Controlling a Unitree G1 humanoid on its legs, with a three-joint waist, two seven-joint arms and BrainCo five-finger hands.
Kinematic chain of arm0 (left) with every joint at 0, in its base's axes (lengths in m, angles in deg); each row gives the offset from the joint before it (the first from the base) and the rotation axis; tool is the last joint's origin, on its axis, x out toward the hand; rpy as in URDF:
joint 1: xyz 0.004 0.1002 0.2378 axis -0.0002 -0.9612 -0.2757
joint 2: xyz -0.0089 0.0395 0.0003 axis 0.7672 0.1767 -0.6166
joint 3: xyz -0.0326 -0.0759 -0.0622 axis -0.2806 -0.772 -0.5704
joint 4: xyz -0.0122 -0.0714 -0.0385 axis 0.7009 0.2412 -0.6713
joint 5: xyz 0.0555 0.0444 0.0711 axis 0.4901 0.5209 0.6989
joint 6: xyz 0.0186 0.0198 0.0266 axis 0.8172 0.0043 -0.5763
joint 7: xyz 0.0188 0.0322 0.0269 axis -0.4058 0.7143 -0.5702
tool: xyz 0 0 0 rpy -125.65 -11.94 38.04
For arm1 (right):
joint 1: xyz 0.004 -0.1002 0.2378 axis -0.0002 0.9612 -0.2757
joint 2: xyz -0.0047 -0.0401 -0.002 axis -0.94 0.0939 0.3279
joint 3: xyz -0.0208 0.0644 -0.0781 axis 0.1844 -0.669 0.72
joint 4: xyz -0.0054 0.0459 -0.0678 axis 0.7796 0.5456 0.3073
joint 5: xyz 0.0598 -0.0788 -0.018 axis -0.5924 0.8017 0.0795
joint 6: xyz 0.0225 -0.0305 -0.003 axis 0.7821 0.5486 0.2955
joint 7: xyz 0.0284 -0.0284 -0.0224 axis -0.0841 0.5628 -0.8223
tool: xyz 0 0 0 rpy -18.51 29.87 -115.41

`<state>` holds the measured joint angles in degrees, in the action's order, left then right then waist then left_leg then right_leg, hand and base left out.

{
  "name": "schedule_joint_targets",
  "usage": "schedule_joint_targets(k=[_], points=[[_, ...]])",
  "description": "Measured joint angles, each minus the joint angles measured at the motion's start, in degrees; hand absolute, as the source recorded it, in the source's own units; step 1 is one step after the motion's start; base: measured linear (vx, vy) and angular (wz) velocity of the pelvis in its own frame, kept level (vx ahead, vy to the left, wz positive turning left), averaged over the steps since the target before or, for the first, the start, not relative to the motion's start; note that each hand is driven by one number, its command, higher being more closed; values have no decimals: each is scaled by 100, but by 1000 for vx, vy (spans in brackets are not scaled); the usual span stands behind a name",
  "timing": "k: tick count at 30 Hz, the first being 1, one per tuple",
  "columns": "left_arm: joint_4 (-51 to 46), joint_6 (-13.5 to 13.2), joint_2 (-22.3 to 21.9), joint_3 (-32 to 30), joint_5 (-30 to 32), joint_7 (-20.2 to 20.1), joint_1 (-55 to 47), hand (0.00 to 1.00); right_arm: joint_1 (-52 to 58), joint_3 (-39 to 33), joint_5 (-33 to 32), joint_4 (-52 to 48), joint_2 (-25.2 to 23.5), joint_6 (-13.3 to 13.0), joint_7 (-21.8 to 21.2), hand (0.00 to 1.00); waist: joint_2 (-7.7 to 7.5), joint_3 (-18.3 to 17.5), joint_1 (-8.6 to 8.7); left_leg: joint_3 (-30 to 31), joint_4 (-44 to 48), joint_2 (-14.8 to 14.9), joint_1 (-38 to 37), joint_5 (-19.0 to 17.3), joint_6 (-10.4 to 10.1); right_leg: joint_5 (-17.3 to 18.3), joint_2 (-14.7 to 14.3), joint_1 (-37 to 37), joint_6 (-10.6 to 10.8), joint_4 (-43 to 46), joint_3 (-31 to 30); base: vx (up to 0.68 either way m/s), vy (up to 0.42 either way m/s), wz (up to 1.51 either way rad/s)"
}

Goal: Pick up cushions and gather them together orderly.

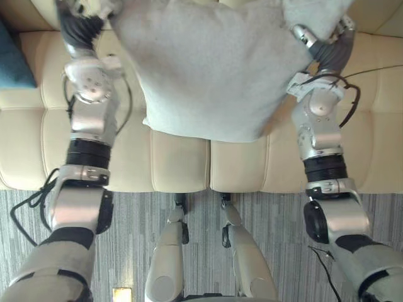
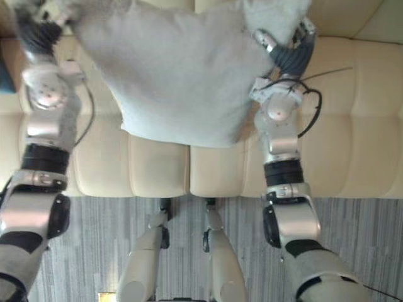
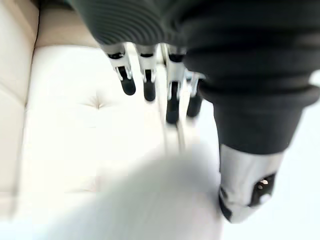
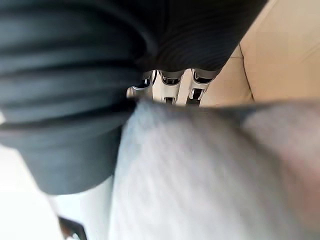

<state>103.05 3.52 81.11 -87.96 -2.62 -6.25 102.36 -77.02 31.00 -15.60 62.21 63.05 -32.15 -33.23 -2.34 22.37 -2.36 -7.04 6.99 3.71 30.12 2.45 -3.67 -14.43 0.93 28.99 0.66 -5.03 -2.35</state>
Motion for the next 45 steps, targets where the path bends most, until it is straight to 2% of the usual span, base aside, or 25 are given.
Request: schedule_joint_targets(k=[2,4,7,9,10,12,14,15,18,19,21,23,27,30,34,40,41,45], points=[[-8,-63,205,-278,-201,-24,-15,0,11,-161,-196,-55,201,-10,-20,0,0,0,-20,2,5,4,0,-1,0,-3,0,-8,5,1,6,0,0,0],[-158,-135,223,-543,-339,-104,-161,0,187,-462,-339,-260,399,-33,-77,0,0,0,-67,7,29,11,-11,-5,0,-3,1,-43,5,1,21,10,-8,5],[-579,-167,199,-809,-461,-230,-1005,0,899,-763,-444,-671,579,-107,-211,0,1,-1,-69,38,120,43,-161,-70,8,1,-15,-246,10,0,53,8,-4,4],[-955,-167,70,-898,-459,-265,-1703,0,1505,-868,-509,-993,566,-133,-290,0,5,-5,-79,36,158,51,-308,-135,26,52,-17,-416,71,0,47,0,0,0],[-1325,-179,-154,-1004,-430,-360,-2372,0,2145,-910,-513,-1256,528,-155,-390,0,2,-20,-88,36,214,55,-410,-210,22,154,-9,-553,184,-1,47,27,-10,4],[-1564,-184,-430,-1043,-387,-393,-2920,0,2686,-979,-481,-1466,413,-163,-481,0,18,-81,-86,44,213,36,-460,-233,19,261,6,-612,142,-2,67,25,-18,6],[-2040,-203,-1150,-1030,-343,-515,-4025,0,3602,-1131,-358,-1663,-105,-161,-660,0,13,-154,-101,55,166,27,-614,-236,14,342,6,-751,100,-2,83,41,-34,3],[-2085,-203,-1311,-1001,-318,-553,-4224,0,3788,-1129,-340,-1662,-206,-159,-701,0,20,-173,-99,77,157,23,-649,-236,13,347,4,-786,94,-2,93,37,-20,7],[-2151,-128,-2234,-653,-195,-889,-5500,0,5031,-1122,-118,-1661,-1045,-92,-1014,0,28,-398,-103,148,107,22,-893,-261,-3,407,-6,-1027,80,-2,162,59,-20,7],[-2152,-123,-2326,-587,-153,-925,-5679,0,5208,-1120,-74,-1660,-1161,-89,-1048,0,26,-447,-104,146,108,28,-936,-281,-4,441,-9,-1073,86,-3,164,48,-6,2],[-2149,-30,-2648,-315,97,-1252,-6464,0,6007,-1101,177,-1644,-1608,-38,-1250,0,43,-790,-113,134,111,43,-1133,-410,-5,574,-13,-1285,84,-3,194,85,-3,4],[-2096,47,-2793,-246,280,-1422,-6860,0,6476,-1079,370,-1552,-1800,13,-1366,0,69,-1041,-115,138,127,50,-1274,-495,21,656,-12,-1439,71,-3,222,92,6,3],[-1143,149,-2900,-281,602,-1761,-7111,0,6834,-835,719,-655,-1863,105,-1601,0,139,-1430,-111,131,99,63,-1655,-563,-22,813,3,-1808,78,16,334,77,7,3],[156,283,-3072,-312,920,-1953,-7097,0,6791,-627,1055,560,-1983,221,-1831,0,201,-1739,-117,127,-95,76,-2063,-597,-43,1018,13,-2069,70,150,478,69,-2,5],[1197,387,-3225,-439,1251,-1974,-7097,0,6764,-728,1173,1463,-2161,295,-1913,0,207,-1951,-117,122,-303,80,-2428,-600,-52,1136,12,-2329,93,166,521,82,-6,2],[1828,438,-3313,-901,1471,-1841,-7092,0,6728,-1182,1142,2229,-2292,354,-1910,0,184,-2135,-117,115,-563,68,-2840,-599,-57,1190,17,-2647,123,121,554,78,3,1],[2252,488,-3340,-1176,1636,-1743,-7003,0,6496,-1550,987,2762,-2388,364,-1913,0,60,-2225,-93,156,-1072,-252,-3316,-471,121,1265,286,-2907,249,86,672,0,0,0],[2252,488,-3340,-1176,1636,-1743,-7003,0,6497,-1550,987,2762,-2388,364,-1913,0,60,-2226,-93,156,-1072,-252,-3317,-471,121,1265,286,-2907,249,86,672,0,0,0]])
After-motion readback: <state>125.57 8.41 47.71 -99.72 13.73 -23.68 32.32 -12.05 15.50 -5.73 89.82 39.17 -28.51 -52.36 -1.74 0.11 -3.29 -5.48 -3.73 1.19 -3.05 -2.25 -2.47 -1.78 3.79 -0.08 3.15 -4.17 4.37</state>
